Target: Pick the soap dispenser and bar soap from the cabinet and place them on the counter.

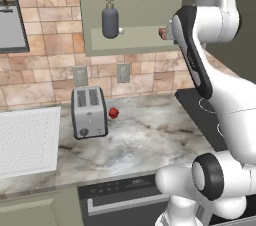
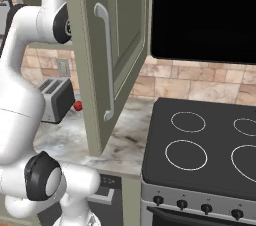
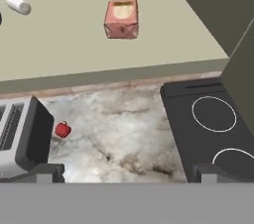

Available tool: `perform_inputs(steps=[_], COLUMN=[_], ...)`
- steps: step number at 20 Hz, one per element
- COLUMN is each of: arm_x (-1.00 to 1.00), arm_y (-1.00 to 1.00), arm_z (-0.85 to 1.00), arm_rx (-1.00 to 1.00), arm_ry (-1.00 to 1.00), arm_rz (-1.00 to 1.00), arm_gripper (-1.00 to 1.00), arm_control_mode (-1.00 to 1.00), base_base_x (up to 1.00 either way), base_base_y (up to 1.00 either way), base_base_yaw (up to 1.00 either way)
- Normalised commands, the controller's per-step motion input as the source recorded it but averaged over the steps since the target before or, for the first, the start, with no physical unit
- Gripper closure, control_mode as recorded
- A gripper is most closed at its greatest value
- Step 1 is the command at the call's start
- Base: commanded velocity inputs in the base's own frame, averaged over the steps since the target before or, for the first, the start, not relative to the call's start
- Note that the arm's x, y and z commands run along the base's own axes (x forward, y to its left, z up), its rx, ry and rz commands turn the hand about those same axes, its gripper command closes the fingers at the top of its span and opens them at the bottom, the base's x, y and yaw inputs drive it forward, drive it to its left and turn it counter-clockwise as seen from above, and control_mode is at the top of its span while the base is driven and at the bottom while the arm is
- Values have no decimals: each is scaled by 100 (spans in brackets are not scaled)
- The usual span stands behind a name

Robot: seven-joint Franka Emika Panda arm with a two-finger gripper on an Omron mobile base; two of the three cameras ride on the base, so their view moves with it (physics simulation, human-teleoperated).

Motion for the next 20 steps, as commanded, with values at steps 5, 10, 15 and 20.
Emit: perform_inputs(steps=[5, 10, 15, 20], arm_x=[35, 33, 30, 34], arm_y=[-6, 7, 4, -4], arm_z=[18, -4, -15, -8], arm_rx=[-4, -4, -1, 0], arm_ry=[3, 0, 0, -1], arm_rz=[6, 4, 1, 0], arm_gripper=[-100, -100, -100, -100], arm_control_mode=[-100, -100, -100, -100], base_base_x=[0, 0, 0, 0], base_base_y=[0, 0, 0, 0], base_base_yaw=[0, 0, 0, 0])
